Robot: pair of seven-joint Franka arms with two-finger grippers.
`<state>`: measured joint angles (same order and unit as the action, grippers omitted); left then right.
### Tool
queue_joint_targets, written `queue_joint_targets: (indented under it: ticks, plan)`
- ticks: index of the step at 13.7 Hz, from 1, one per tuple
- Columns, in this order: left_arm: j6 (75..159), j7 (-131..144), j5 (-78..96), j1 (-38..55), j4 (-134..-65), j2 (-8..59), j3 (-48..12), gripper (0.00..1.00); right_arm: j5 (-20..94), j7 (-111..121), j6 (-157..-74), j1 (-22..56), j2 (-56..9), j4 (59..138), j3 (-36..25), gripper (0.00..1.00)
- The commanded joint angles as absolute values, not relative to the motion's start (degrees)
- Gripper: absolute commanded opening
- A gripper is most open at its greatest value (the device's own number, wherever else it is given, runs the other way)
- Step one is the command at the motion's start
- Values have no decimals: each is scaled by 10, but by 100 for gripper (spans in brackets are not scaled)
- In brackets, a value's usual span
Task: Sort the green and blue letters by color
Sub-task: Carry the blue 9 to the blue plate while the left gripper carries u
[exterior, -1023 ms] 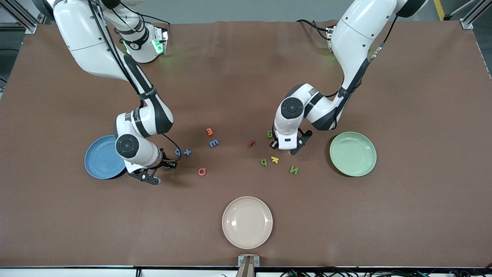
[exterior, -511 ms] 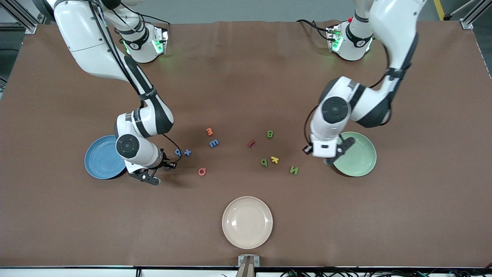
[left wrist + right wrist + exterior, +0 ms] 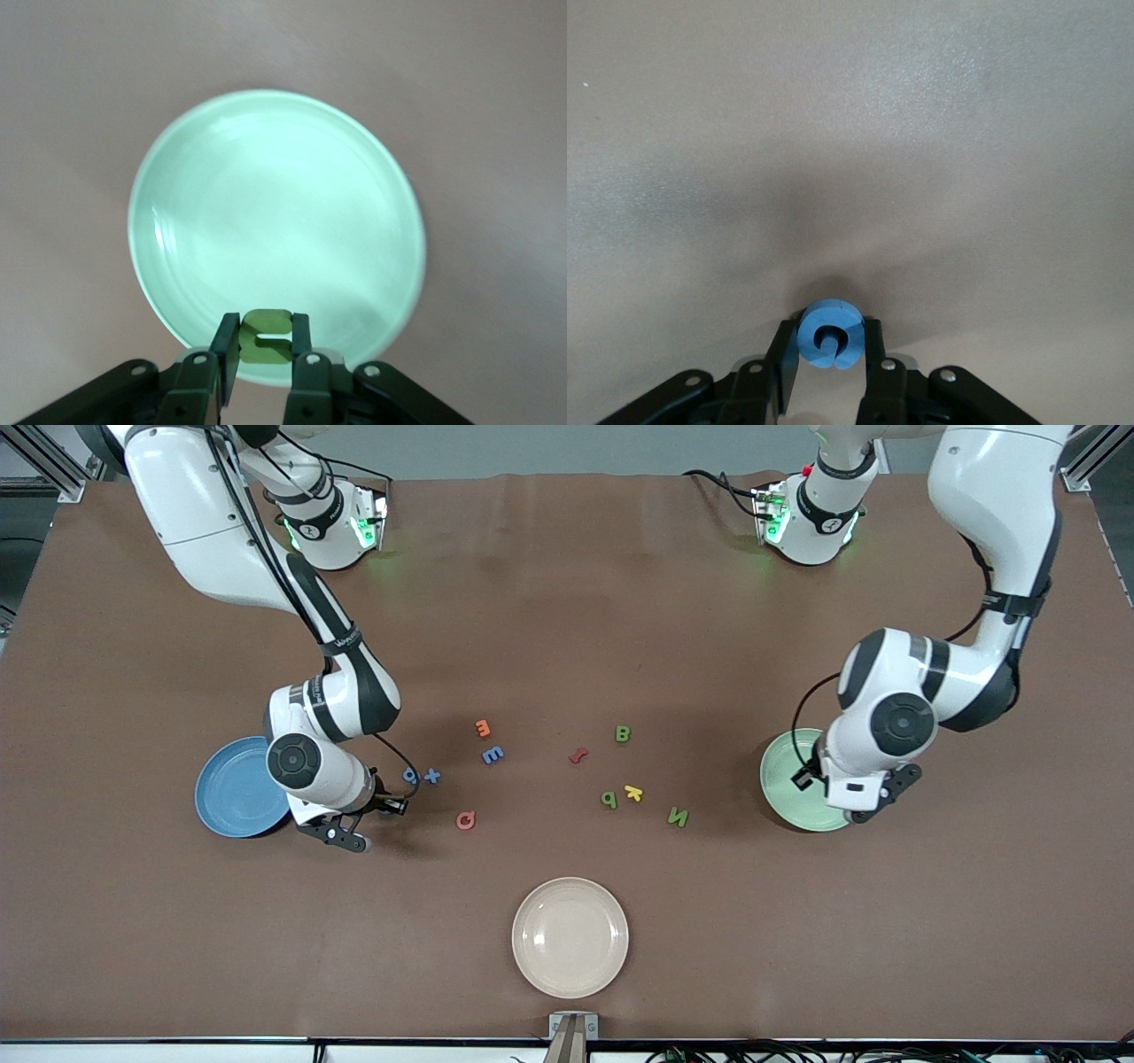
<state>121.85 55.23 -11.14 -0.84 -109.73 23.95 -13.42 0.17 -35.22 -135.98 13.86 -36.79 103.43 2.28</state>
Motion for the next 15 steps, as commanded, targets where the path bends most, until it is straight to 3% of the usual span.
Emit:
queue_joint_targets:
  ticks: [1, 2, 3, 4, 7, 10, 11, 13, 15]
  plan:
    - [1230, 505, -120, -33, -1103, 252, -139, 13, 10, -342, -1341, 131, -367, 1031, 29, 18]
    - [1241, 479, -120, -46, -1103, 257, -139, 22, 10, -331, -1311, 129, -350, 1031, 29, 17]
    - [1246, 460, -120, -57, -1101, 260, -139, 55, 10, -312, -1282, 121, -327, 1031, 29, 16]
    - [1247, 464, -116, -57, -1099, 260, -140, 97, 10, -285, -1246, 110, -308, 1031, 29, 15]
    - [1246, 490, -111, -42, -1096, 252, -144, 100, 9, -183, -1187, 65, -263, 1032, 27, 13]
    - [1245, 580, -112, -27, -1090, 251, -196, 100, 9, -29, -1172, -7, -252, 1034, 27, 12]
    - [1245, 611, -112, -14, -1082, 254, -211, 100, 9, 21, -1178, -32, -252, 1041, 27, 12]
    - [1245, 692, -111, 42, -1062, 264, -214, 88, 9, 82, -1193, -70, -255, 1056, 27, 12]
    - [1245, 753, -112, 90, -1040, 288, -215, 88, 8, 128, -1244, -99, -251, 1098, 27, 12]
